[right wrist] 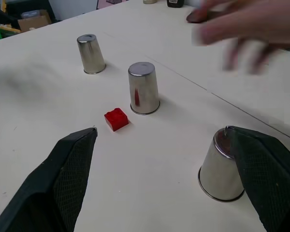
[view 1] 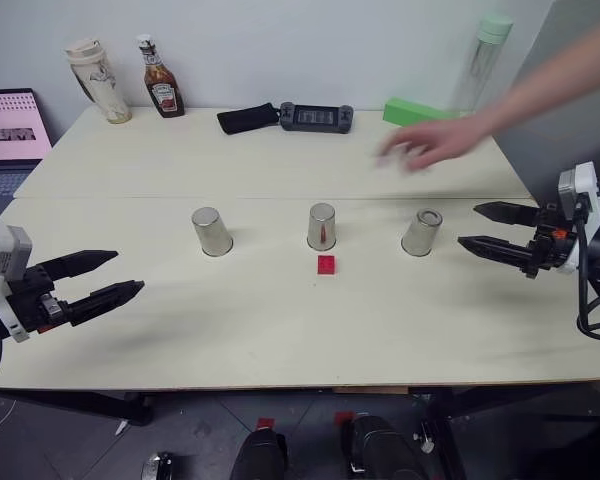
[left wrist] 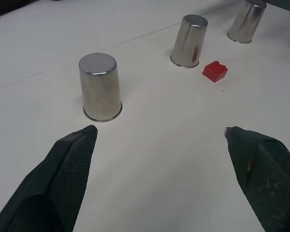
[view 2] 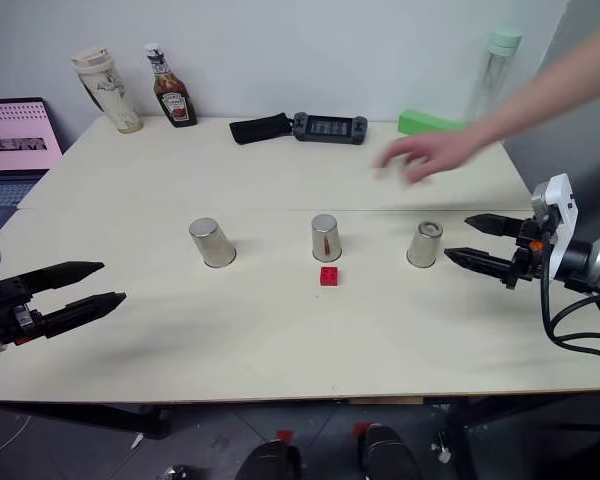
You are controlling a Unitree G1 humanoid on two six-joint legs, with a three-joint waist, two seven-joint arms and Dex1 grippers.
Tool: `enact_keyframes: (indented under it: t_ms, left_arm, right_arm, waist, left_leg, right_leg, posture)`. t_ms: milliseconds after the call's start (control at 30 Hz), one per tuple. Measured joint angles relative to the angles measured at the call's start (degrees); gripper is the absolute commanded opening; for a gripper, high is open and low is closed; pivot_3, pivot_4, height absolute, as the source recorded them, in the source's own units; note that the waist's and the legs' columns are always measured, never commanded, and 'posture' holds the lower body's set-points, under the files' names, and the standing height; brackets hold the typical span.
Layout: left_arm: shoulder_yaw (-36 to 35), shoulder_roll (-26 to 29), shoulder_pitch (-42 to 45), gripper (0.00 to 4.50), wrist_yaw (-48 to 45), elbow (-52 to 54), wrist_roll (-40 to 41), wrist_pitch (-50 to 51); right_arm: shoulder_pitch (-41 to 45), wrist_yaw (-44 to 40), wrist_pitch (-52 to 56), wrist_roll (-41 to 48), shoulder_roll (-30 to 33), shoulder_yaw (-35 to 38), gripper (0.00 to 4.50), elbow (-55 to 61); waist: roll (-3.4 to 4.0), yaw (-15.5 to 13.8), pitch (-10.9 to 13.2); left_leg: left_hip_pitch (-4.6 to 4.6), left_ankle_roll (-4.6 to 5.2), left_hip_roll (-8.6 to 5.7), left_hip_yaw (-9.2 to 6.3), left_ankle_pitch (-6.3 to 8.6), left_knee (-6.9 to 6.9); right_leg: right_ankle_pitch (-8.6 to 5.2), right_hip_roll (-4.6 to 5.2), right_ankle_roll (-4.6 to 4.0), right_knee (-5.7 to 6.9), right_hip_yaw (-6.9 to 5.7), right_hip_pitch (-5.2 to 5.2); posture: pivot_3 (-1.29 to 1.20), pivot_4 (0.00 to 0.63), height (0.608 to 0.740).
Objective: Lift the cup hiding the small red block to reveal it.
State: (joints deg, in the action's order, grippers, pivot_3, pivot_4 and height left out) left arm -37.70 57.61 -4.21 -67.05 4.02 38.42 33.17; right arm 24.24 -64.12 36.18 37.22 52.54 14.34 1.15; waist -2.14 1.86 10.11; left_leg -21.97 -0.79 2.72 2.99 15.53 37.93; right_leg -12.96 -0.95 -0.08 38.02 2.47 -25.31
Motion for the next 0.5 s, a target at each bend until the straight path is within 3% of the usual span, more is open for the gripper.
enact_keyframes:
  t_ms: [500]
  left_arm:
    - [0.0, 0.0, -0.1, 4.50, 0.2, 0.8, 0.0, 0.1]
  right_arm:
    - [0.5, 0.3, 0.1, -0.1, -0.2, -0.5, 4.49, 0.0]
  waist:
    - [0.00, 0.0, 0.0]
  left_leg:
    - [0.00, 0.00, 0.00, 0.00, 0.00, 0.00]
  right_leg:
    - [-0.01, 0.00, -0.01, 0.00, 0.00, 0.00]
  posture:
    - [0.00, 0.150, 0.740]
